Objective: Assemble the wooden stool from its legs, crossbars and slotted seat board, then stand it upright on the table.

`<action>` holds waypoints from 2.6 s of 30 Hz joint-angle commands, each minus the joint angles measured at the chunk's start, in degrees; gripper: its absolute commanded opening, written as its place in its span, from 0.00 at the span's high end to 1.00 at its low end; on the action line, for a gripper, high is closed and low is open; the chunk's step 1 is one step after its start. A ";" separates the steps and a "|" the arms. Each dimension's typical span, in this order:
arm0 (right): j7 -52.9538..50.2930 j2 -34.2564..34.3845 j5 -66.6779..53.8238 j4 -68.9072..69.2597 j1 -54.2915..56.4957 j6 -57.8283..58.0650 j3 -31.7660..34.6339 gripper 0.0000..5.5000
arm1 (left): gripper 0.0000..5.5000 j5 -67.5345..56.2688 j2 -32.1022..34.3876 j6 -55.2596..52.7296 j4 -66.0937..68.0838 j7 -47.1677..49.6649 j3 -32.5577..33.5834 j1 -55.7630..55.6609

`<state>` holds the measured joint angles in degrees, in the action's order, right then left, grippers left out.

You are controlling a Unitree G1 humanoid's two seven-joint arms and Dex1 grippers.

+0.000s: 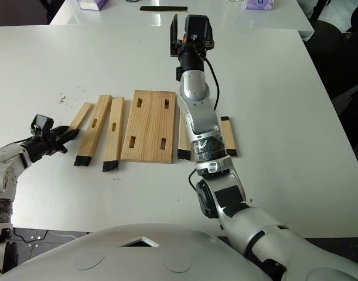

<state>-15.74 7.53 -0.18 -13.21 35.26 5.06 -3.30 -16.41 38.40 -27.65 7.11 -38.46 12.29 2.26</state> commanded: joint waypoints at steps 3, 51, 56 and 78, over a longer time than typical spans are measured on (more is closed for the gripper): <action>1.79 2.20 -7.15 3.45 0.64 5.87 5.08 0.35 | 0.76 0.20 -1.51 -5.15 -0.18 4.52 1.00 0.54; 74.71 -30.16 -56.04 6.17 25.06 51.02 10.02 0.53 | 0.76 -45.81 -13.23 -13.37 -28.72 -8.73 -0.95 -23.75; 75.25 -30.41 -56.86 7.05 24.85 52.06 10.24 0.68 | 0.76 -45.69 -12.87 -13.15 -28.27 -9.24 -1.37 -23.47; 69.79 -31.31 -50.10 12.87 17.37 45.33 11.31 0.76 | 0.63 -30.18 -11.17 -5.93 -22.43 -8.51 -6.42 -18.83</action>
<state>54.47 -22.75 -52.54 -1.71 53.92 52.95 8.75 -51.38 25.69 -34.74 -16.42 -47.73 7.51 -19.89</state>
